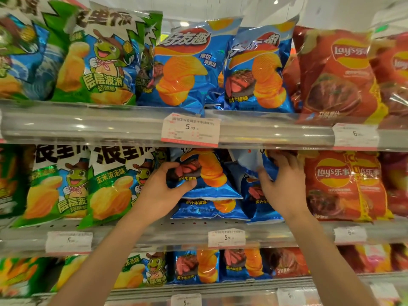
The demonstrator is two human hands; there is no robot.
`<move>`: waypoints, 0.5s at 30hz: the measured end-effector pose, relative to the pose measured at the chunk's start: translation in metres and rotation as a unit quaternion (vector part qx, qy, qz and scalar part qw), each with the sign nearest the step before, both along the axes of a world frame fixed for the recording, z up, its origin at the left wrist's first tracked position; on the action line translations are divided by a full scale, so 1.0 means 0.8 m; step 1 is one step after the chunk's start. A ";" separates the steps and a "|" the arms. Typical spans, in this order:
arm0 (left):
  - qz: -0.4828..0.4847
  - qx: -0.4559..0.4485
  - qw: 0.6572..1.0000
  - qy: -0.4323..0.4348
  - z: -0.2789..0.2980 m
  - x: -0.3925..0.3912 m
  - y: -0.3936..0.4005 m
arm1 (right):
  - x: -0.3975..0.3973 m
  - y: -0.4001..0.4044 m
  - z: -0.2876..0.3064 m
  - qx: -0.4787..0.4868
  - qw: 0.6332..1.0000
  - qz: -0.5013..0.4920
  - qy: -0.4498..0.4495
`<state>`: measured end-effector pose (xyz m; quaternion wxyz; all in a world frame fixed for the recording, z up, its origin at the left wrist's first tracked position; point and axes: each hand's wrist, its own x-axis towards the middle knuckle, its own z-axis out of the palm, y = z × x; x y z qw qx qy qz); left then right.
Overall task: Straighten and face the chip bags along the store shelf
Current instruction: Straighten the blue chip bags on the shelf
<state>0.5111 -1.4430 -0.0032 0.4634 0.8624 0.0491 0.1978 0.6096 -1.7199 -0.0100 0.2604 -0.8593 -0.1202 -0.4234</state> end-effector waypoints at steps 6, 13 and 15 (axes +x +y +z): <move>-0.038 -0.001 0.999 0.005 0.000 -0.029 0.002 | -0.056 0.050 0.019 0.140 0.932 0.181 0.282; -0.080 -0.074 0.993 0.043 -0.001 -0.062 0.006 | -0.075 0.084 0.017 0.144 0.901 0.204 0.354; -0.065 -0.105 0.991 0.059 0.004 -0.063 0.006 | -0.078 0.084 0.011 0.144 0.899 0.206 0.359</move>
